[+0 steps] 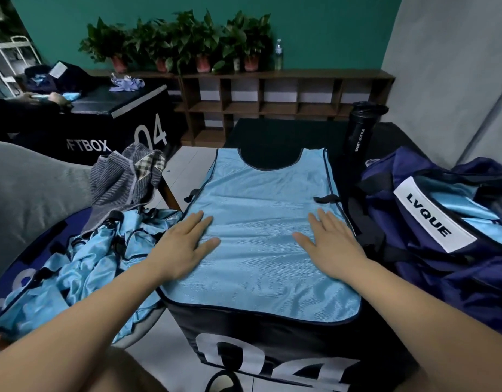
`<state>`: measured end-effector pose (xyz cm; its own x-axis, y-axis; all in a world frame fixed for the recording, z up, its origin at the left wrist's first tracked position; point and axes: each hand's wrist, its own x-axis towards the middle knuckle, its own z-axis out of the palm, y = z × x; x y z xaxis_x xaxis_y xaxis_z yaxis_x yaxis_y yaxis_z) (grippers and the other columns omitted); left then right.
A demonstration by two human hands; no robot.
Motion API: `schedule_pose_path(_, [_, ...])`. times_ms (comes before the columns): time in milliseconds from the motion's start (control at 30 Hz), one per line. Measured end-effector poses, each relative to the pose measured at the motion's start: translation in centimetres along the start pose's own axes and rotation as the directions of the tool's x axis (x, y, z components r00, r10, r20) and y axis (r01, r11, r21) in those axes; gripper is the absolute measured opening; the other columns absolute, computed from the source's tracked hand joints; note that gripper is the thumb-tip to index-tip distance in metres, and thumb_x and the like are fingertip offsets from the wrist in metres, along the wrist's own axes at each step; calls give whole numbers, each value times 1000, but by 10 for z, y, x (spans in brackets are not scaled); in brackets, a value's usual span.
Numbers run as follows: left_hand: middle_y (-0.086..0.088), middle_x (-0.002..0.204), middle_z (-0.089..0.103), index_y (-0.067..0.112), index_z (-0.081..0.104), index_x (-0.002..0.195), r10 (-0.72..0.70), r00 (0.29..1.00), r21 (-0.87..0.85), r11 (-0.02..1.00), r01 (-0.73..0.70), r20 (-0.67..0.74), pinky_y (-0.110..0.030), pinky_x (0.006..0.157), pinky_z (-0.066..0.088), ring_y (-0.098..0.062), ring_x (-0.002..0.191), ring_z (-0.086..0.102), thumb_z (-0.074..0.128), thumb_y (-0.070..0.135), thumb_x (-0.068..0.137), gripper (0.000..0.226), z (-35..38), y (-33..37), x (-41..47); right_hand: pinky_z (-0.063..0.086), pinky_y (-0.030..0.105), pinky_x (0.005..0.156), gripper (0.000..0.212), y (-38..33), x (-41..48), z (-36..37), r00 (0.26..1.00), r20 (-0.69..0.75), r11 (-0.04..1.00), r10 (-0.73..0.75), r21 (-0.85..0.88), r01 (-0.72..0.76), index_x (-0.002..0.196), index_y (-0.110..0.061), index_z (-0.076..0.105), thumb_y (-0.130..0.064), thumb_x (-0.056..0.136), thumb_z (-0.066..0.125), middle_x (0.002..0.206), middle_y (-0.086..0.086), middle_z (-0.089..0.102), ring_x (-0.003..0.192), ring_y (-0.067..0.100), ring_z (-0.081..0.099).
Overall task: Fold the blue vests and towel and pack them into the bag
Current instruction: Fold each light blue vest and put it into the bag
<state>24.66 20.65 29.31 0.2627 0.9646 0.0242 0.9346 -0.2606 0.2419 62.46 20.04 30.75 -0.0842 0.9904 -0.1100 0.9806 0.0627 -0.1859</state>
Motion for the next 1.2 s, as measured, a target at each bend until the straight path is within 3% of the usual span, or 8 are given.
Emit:
schedule_pose_path(133, [3, 175, 23, 29, 31, 167, -139, 990, 10, 990, 139, 30, -44, 129, 25, -21, 160, 25, 16, 91, 91, 99, -13, 9, 7, -1, 41, 133, 100, 2, 3, -6, 992, -11, 989, 128, -70, -128, 170, -12, -1, -81, 99, 8, 177, 10, -9, 164, 23, -10])
schedule_pose_path(267, [-3, 134, 64, 22, 68, 129, -136, 972, 116, 980, 161, -193, -44, 94, 53, -28, 114, 65, 42, 64, 104, 55, -36, 23, 41, 23, 44, 126, 92, -11, 18, -26, 985, -100, 980, 138, -130, -151, 165, -5, 20, -74, 104, 20, 173, 16, 20, 159, 31, 18])
schedule_pose_path(367, [-2, 142, 57, 18, 62, 134, -52, 977, 36, 998, 61, -206, -41, 89, 52, -28, 108, 65, 51, 48, 107, 42, -40, 31, 79, 33, 44, 118, 75, -23, 45, -38, 981, -190, 993, 32, -103, -52, 155, -7, 38, -65, 108, 28, 159, 10, 43, 147, 29, 37])
schedule_pose_path(533, [7, 173, 25, 27, 37, 162, 32, 999, -49, 998, -33, -27, -38, 120, 37, -24, 148, 46, 43, 57, 109, 62, -24, 36, 146, 13, 44, 132, 84, -24, 114, -35, 998, -59, 994, -27, 104, 33, 169, -10, 12, -66, 108, 27, 177, 7, 11, 164, 23, 6])
schedule_pose_path(700, [4, 178, 10, 24, 20, 170, -76, 995, -70, 994, 81, 70, -35, 131, 12, -19, 163, 15, 36, 67, 106, 79, -12, 11, 184, 12, 44, 131, 87, 7, 159, -31, 990, -29, 990, 139, -3, -139, 168, -7, 15, -68, 107, 24, 177, 9, 9, 163, 26, 7])
schedule_pose_path(900, [-4, 155, 52, 19, 53, 147, -172, 979, -57, 984, 166, -105, -45, 112, 43, -31, 134, 55, 42, 60, 107, 58, -19, -12, 207, 33, 45, 119, 90, 26, 196, -50, 902, -95, 898, 420, -100, -429, 158, 4, 34, -69, 105, 32, 163, 21, 33, 148, 35, 35])
schedule_pose_path(1033, [-4, 160, 47, 15, 50, 151, -109, 976, 14, 993, 114, -190, -44, 112, 41, -32, 136, 55, 46, 49, 109, 54, -21, -7, 240, 20, 42, 129, 83, 23, 223, -56, 962, -223, 971, 157, -145, -192, 163, -1, 23, -63, 108, 31, 172, 14, 20, 159, 29, 18])
schedule_pose_path(1200, [5, 176, 20, 21, 32, 166, -37, 998, -39, 999, 35, -51, -38, 124, 29, -25, 155, 35, 42, 53, 111, 65, -16, -9, 281, 22, 45, 129, 88, 29, 263, -47, 998, -10, 998, 55, -7, -55, 166, -12, 24, -74, 103, 25, 175, 1, 19, 161, 22, 17])
